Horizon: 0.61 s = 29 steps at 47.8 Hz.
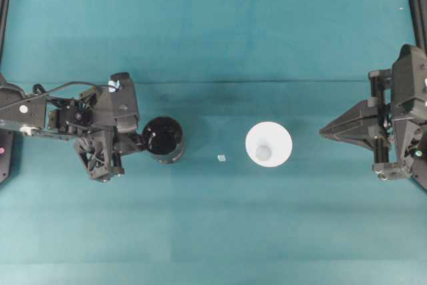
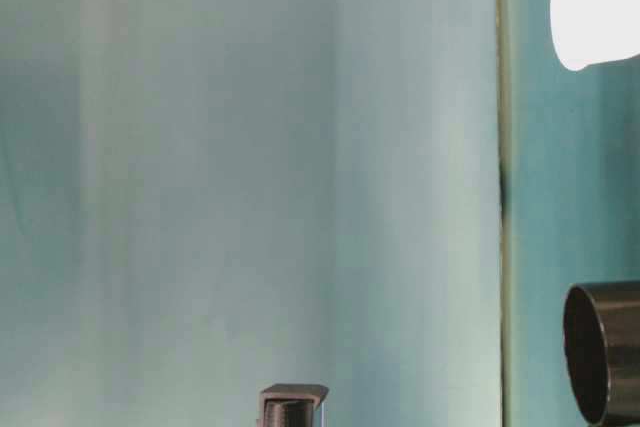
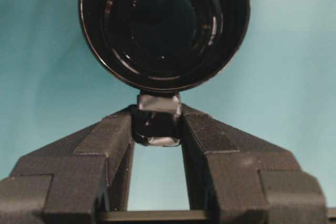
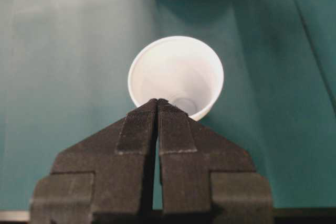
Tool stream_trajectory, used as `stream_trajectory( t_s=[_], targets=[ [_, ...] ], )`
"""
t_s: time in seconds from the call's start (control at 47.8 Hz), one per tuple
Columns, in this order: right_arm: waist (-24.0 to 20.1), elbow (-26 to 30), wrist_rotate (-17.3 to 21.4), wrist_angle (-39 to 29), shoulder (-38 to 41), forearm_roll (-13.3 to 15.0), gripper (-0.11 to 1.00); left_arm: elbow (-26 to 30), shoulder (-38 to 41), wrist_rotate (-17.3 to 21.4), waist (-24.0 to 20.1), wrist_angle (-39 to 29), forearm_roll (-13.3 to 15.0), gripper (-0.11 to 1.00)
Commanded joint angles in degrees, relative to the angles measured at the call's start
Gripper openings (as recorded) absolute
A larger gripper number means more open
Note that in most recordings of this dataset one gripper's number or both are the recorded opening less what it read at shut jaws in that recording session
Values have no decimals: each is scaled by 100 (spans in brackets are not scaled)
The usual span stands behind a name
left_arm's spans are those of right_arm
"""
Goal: Put a paper cup into the cup holder on your left arm.
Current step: 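Close the left gripper on the black cup holder's handle, then lift and tilt the black cup holder toward the white paper cup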
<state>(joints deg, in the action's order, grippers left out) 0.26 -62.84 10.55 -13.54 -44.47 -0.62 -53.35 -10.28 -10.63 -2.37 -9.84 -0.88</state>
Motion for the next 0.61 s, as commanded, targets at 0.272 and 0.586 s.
stream_trajectory(
  t_s=[0.272,0.586],
  targets=[
    [9,149,70,26,26,0,3,677,-18,334,62,141,-18,31],
    [9,149,299,26,88,0,3,1512,457,817,62,158,-18,31]
  ],
)
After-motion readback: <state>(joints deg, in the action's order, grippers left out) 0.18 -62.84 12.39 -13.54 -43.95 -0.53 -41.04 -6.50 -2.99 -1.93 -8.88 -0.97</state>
